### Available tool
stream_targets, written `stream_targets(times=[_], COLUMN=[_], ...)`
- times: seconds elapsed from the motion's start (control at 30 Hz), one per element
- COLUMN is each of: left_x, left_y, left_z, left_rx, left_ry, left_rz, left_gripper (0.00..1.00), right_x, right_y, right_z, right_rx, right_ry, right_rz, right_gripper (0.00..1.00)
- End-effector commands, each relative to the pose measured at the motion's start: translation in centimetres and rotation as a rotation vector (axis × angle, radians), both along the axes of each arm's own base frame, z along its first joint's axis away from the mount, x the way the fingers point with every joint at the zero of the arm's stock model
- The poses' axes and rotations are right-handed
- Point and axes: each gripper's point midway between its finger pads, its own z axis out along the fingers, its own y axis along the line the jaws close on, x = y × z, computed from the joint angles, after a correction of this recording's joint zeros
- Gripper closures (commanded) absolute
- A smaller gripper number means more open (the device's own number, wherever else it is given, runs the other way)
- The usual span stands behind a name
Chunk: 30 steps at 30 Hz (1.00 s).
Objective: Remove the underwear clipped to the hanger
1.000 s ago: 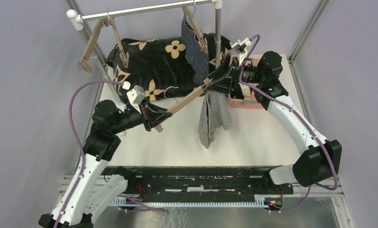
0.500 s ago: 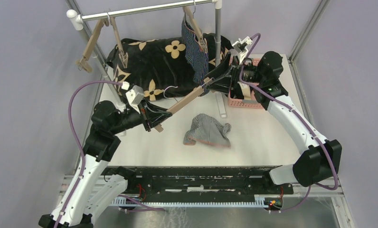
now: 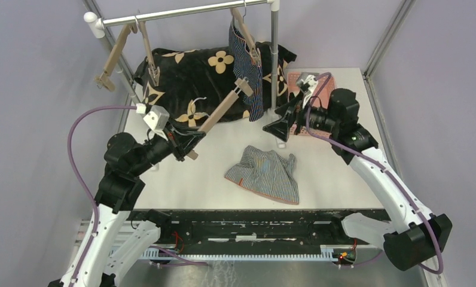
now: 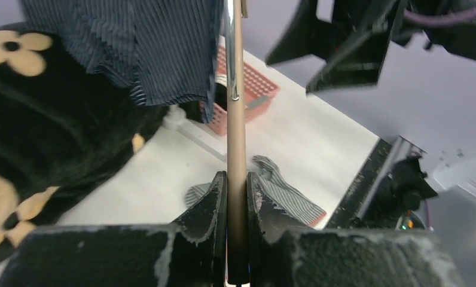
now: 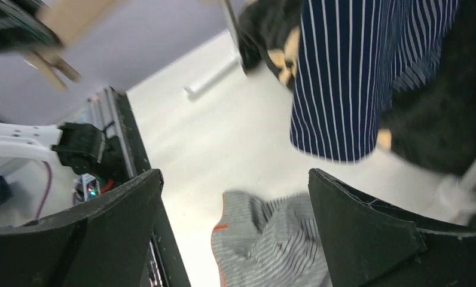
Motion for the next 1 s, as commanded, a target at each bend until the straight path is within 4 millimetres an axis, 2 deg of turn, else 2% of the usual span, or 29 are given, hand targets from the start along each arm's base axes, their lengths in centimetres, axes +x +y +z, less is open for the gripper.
stream_targets(times=[0.0, 0.1, 0.2, 0.37, 0.63, 0.8, 0.97], left_x=[1.9, 3.1, 4.5, 5.7, 7.6, 9.1, 11.0], left_y=[3.1, 4.7, 6.2, 6.7, 7.5, 7.7, 7.6], left_z=[3.9, 5.1, 5.5, 5.7, 5.4, 6.3, 6.7], left_rx=[-0.037, -0.019, 0.033, 0.088, 0.177, 0.193, 0.182], left_ry=[-0.055, -0.031, 0.012, 0.056, 0.078, 0.068, 0.078], left_rz=[0.227, 0.344, 0.447, 0.493, 0.552, 0.593, 0.630], left_gripper=[0.97, 0.97, 0.97, 0.97, 0.97, 0.97, 0.97], right_x=[1.0, 1.3, 1.0, 0.6, -2.6, -3.4, -4.2], right_y=[-1.2, -2.1, -2.3, -2.3, 0.6, 0.0, 0.5], right_z=[-5.1, -7.6, -10.6, -16.1, -23.0, -26.1, -28.4], right_rx=[-0.202, -0.355, -0.422, -0.570, -0.753, -0.834, -0.868], right_ry=[0.044, 0.057, 0.106, 0.214, 0.332, 0.362, 0.422], right_rz=[-0.187, -0.286, -0.304, -0.316, -0.219, -0.256, -0.236], right_gripper=[0.00, 0.00, 0.00, 0.00, 0.00, 0.00, 0.02])
